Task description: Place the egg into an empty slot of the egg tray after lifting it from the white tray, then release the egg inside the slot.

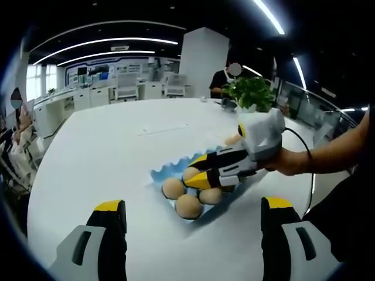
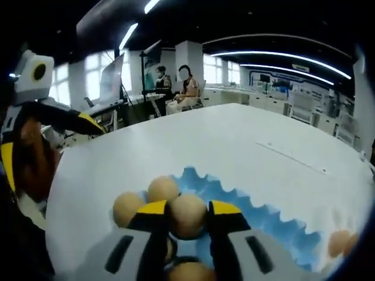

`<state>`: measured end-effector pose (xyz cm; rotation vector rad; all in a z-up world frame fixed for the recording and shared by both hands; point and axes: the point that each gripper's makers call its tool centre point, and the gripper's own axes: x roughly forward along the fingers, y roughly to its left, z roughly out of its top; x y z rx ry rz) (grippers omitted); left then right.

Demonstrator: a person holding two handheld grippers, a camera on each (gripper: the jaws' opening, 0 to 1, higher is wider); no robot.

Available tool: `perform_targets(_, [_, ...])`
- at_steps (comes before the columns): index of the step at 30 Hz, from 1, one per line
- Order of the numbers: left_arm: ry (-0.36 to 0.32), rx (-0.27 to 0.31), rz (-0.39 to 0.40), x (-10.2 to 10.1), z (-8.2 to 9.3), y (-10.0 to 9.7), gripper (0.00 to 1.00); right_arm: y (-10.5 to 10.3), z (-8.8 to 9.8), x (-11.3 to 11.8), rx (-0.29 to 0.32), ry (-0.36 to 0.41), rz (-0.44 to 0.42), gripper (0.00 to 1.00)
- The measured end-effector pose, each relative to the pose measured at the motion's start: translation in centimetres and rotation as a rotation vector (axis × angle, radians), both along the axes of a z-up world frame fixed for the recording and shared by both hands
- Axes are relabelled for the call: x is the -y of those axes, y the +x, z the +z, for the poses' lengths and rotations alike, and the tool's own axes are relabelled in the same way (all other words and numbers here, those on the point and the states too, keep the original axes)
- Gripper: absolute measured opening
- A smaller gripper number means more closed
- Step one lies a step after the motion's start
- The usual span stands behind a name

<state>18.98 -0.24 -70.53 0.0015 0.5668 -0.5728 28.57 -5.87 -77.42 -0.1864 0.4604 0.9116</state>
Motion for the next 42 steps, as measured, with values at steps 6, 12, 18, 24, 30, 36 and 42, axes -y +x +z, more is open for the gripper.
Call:
perform_targets(6, [-0.001,0.002,0.008,-0.2,0.0,-0.1,0.96,-0.6,0.7,1.0,0.003,0.018,-0.021,0.25])
perform_targets(12, [-0.003,-0.003,0.009,0.0,-0.2,-0.1,0.96,-0.7,2.6,3.9,0.017,0.126,-0.119,0.24])
perform_targets(18, [0.001,-0.001,0.005,0.1,-0.1,0.0,0.96,0.9,4.9,9.4,0.012,0.28,-0.33,0.21])
perform_targets(24, [0.004,-0.005,0.0,0.3,-0.2,-0.1,0.96,2.4,4.2,20.6,0.067,0.194,-0.648,0.21])
perform_targets(30, [0.005,-0.001,0.002,0.3,0.0,0.0,0.96,2.8,3.7,29.5,0.101,0.155,-0.88,0.22])
perform_targets(36, [0.011,-0.004,-0.001,0.4,0.0,-0.1,0.96,2.8,2.1,34.3,0.109,0.034,-0.97,0.23])
perform_targets(42, [0.013,-0.004,0.006,0.2,0.0,-0.3,0.96,3.2,0.2,33.5,0.037,0.004,-0.934,0.26])
